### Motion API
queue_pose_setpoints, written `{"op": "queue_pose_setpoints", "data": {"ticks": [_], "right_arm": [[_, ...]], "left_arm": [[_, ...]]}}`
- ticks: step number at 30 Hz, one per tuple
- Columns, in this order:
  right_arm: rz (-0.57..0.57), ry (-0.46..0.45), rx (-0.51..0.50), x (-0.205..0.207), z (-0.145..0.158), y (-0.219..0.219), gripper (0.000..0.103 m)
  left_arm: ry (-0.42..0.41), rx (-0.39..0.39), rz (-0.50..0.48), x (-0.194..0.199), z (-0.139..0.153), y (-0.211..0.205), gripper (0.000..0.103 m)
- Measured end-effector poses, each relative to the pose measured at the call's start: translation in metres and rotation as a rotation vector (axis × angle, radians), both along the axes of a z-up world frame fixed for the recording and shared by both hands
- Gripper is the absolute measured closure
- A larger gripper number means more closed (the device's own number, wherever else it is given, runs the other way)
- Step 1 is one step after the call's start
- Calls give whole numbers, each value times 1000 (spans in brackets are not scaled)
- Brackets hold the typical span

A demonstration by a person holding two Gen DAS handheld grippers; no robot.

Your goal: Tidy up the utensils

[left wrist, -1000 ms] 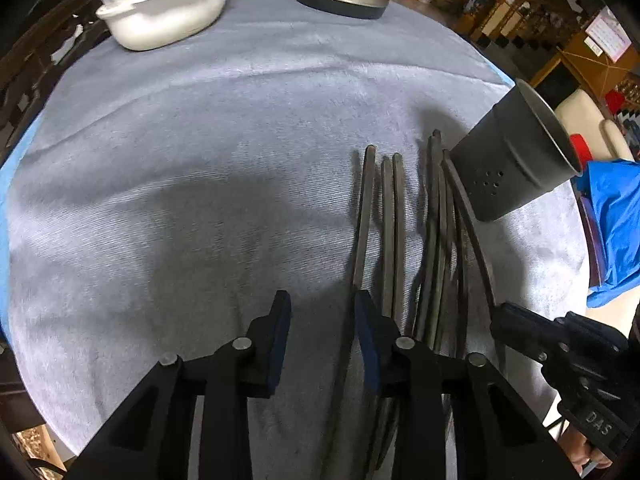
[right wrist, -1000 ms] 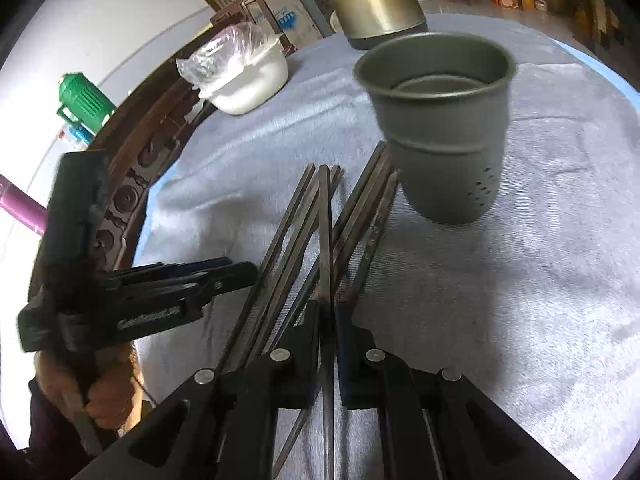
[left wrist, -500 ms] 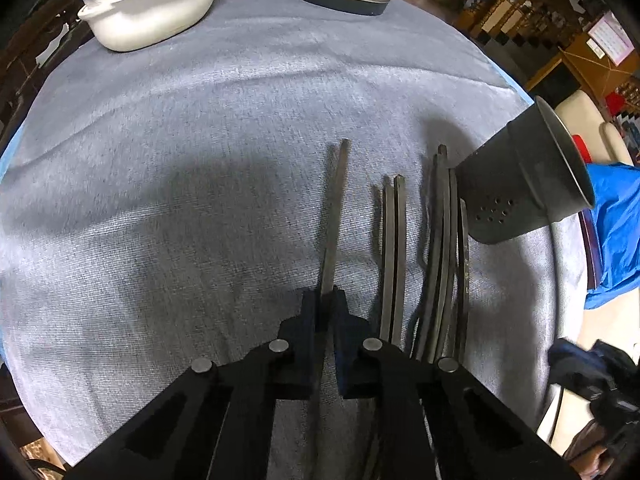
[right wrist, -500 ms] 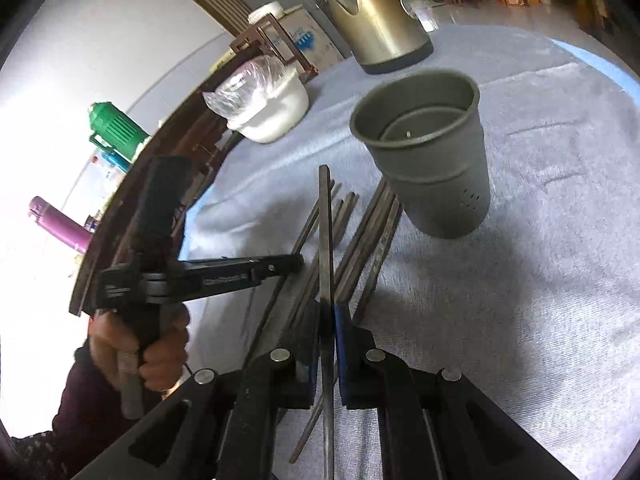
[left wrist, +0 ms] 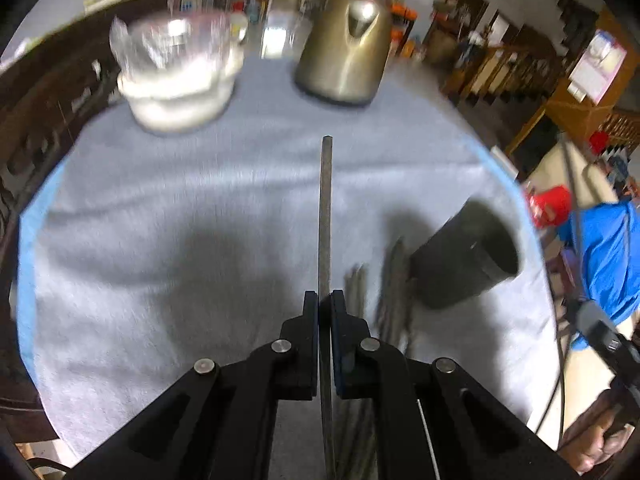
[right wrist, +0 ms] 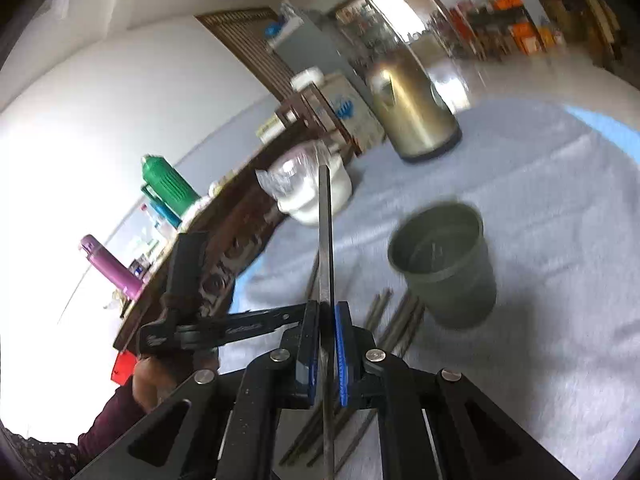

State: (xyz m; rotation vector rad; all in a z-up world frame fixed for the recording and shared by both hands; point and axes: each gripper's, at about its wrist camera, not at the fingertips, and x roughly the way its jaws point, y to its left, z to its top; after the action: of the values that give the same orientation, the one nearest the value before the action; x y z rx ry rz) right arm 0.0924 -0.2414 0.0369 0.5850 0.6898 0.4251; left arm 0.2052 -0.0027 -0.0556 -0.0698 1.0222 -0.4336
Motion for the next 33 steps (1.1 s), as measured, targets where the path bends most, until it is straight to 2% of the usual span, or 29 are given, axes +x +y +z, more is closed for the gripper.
{"op": "queue_pose_setpoints", "data": {"ticks": [9,12,16,19,22,28,33], "right_arm": [[-114,-258,-39,17,48,-22,95],[-176,-326,-67,27,59,-29,95],[-241,-388,-93,43,73,-38,95],[-285,-424,-121,56,77,-39,95],[-312,-430,-148,71,72,-40,95],[-333,-397,-185,88,47,-41,95],[-314,-384,-240,90,28,-35,95]], "left_arm": [[-255,-185,52,6,77,-24,97],[-370,-238,74,10,101,-42,97],[-481,-274,102,28,121,-66,97],[-500,-310,110,46,121,-85,97],[-507,-300,132,61,106,-102,97],[-438,-271,147,75,59,-119,97],[-398,-250,151,73,39,-121,97]]}}
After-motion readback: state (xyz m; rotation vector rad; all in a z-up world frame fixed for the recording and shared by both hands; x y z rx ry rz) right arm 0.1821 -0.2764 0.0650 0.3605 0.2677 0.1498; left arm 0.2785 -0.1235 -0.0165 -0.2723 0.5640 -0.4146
